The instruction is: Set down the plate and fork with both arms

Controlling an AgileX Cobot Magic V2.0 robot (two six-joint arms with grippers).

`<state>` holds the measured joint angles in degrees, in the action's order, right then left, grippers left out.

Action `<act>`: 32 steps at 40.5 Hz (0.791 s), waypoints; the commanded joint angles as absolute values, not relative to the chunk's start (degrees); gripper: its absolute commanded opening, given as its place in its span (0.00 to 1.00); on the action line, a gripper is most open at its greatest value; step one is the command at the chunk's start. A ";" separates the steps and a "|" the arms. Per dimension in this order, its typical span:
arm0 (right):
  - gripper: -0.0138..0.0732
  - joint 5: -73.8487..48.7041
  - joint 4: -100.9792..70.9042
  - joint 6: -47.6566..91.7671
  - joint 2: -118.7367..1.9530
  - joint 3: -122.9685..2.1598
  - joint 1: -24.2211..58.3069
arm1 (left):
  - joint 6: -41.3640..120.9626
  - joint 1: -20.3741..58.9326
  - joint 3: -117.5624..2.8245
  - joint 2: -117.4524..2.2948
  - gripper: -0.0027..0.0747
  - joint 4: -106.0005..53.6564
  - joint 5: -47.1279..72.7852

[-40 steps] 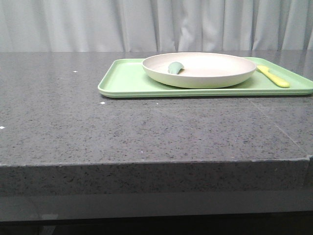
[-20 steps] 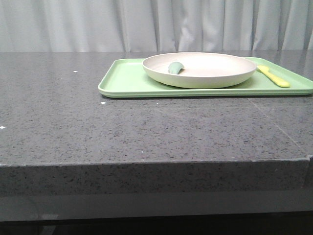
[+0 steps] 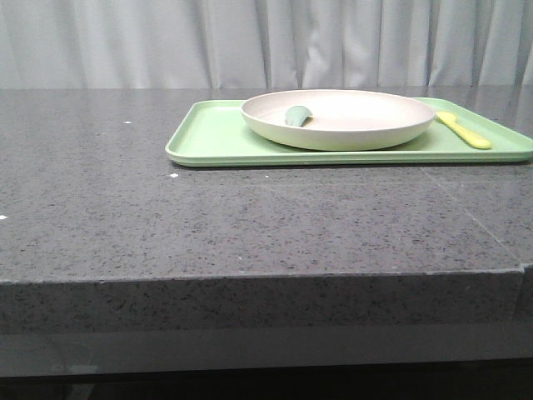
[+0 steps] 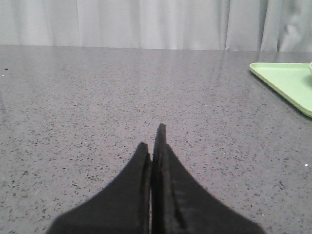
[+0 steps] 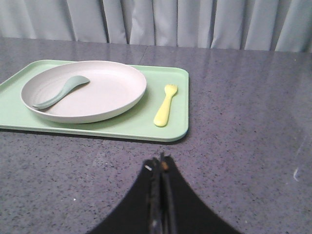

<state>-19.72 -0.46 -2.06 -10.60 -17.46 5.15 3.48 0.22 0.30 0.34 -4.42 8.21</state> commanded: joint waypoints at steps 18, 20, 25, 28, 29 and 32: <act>0.02 -10.27 -3.10 -1.60 1.72 1.47 -0.81 | 3.14 0.06 0.51 1.45 0.01 -4.56 3.40; 0.02 -10.35 -3.03 -1.60 1.72 1.47 -0.81 | 3.14 0.06 0.51 1.45 0.01 -4.56 3.40; 0.02 -10.30 -3.03 -1.60 1.72 1.42 -0.81 | 3.14 0.06 0.51 1.45 0.01 -4.56 3.40; 0.02 -10.30 -3.03 -1.60 1.66 1.36 -0.81 | 3.14 0.06 0.51 1.45 0.01 -4.56 3.40; 0.02 -10.30 -3.03 -1.60 1.66 1.36 -0.86 | 3.14 0.06 0.51 1.45 0.01 -4.56 3.40; 0.02 -10.30 -3.03 -1.60 1.66 1.36 -0.86 | 3.14 0.06 0.51 1.45 0.01 -4.56 3.40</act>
